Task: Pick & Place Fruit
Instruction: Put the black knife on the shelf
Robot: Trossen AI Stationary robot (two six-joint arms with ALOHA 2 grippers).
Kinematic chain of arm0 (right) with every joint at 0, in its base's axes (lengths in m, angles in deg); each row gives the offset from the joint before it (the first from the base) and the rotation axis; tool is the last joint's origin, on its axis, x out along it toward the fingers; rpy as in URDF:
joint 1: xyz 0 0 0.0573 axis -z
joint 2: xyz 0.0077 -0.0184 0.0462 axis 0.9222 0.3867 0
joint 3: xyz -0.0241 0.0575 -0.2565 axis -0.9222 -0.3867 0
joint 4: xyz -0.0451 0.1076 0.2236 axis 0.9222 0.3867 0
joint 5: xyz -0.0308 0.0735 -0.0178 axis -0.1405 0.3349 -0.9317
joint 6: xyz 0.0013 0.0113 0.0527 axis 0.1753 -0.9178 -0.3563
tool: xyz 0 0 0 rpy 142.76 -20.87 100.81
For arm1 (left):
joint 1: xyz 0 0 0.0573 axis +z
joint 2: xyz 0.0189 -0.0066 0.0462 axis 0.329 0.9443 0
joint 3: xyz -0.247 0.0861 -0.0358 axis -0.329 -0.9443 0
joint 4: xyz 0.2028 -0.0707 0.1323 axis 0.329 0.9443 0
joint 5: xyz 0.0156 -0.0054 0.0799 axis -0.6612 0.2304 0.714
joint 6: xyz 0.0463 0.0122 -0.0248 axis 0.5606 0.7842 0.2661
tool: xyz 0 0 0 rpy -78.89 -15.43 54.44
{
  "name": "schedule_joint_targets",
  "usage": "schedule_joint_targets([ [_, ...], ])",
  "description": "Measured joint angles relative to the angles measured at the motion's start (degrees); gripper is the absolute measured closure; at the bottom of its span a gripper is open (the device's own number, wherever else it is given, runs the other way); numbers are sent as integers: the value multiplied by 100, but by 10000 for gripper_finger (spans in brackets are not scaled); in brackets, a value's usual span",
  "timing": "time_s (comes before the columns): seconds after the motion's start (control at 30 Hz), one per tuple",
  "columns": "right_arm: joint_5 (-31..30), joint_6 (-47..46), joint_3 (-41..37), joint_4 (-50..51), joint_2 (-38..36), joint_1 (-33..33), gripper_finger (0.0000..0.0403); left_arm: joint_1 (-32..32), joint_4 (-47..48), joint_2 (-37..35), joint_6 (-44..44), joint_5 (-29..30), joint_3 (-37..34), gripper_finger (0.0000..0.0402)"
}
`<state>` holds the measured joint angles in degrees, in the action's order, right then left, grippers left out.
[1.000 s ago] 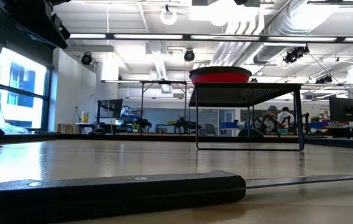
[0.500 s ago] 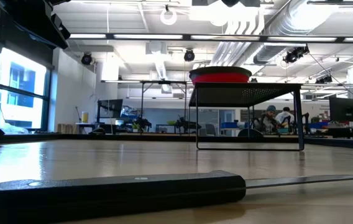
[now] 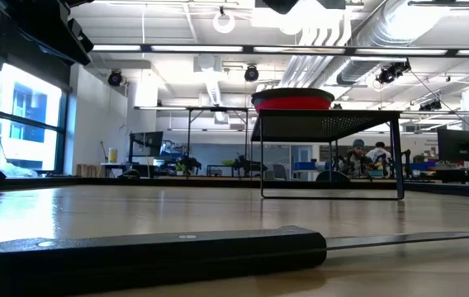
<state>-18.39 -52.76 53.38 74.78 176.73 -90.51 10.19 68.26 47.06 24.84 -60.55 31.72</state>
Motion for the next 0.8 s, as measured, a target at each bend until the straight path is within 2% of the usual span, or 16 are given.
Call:
schedule_joint_targets([
  [0.33,172,-1046,0,46,131,-103,388,0,35,0,0,0,0,402],
  [0.43,176,-1164,0,40,131,-151,353,-2,35,0,0,0,0,402],
  [0.63,304,-1085,0,-268,131,-422,254,-2,33,-2,0,0,0,402],
  [0.8,67,-762,12,-977,228,-703,229,-1,33,-1,-29,2,0,402],
])
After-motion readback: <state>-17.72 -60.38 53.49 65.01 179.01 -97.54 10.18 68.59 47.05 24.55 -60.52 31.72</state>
